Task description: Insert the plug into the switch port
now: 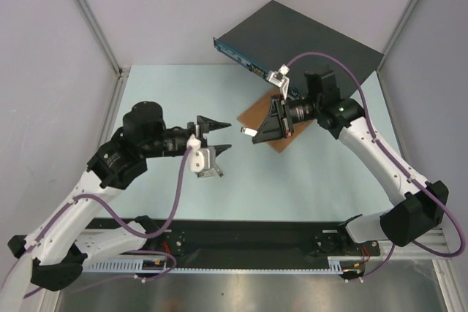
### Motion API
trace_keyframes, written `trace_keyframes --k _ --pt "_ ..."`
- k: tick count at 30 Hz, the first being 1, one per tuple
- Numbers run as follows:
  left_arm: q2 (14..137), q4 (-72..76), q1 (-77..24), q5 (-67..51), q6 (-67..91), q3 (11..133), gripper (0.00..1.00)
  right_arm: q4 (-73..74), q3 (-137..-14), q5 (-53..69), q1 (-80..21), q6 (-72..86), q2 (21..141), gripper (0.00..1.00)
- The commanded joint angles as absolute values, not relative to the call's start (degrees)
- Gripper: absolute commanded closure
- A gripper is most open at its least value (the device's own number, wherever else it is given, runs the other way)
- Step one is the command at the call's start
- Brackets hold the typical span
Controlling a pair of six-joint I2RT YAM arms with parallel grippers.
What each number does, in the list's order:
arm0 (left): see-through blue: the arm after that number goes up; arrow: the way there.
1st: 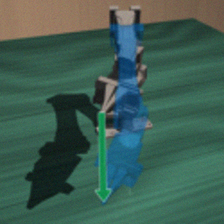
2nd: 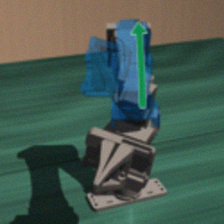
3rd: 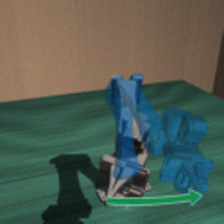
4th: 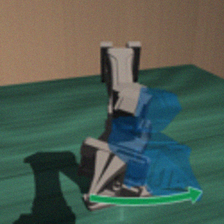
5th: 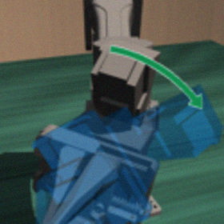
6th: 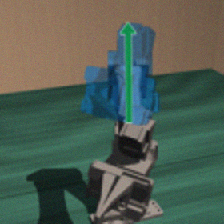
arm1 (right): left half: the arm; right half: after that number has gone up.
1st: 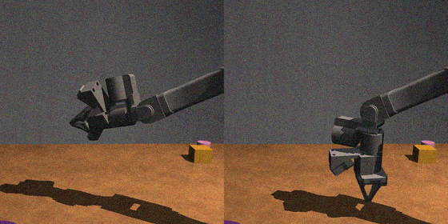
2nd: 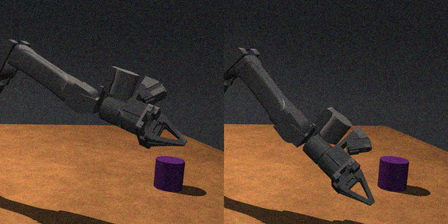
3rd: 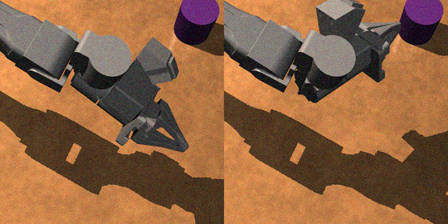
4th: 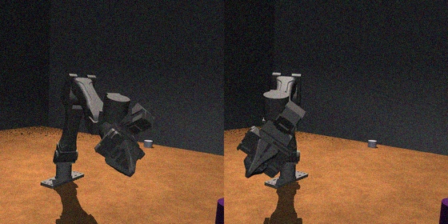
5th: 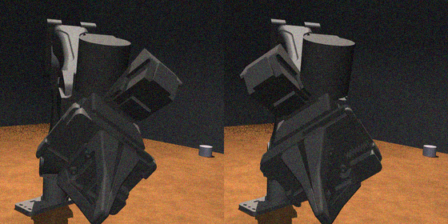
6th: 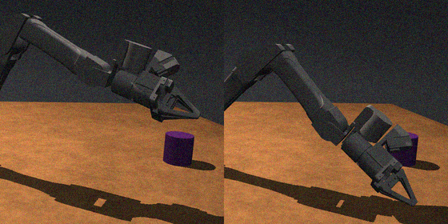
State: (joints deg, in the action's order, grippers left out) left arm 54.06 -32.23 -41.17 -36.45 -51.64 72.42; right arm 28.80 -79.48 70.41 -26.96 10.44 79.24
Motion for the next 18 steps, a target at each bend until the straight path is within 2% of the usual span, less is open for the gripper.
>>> trace_keyframes --k 1,12,18 --pt "55.19 -35.51 -44.72 -33.85 -65.56 72.95 0.46 26.98 -76.91 75.15 -29.61 15.29 76.73 1.00" --pt "58.01 -37.27 -49.31 -29.45 -73.04 71.19 0.50 25.23 -74.97 73.48 -30.94 16.52 76.11 1.00" --pt "58.98 -32.63 -49.48 -27.52 -69.97 70.84 0.60 25.22 -75.32 72.77 -30.85 16.00 76.11 1.00"
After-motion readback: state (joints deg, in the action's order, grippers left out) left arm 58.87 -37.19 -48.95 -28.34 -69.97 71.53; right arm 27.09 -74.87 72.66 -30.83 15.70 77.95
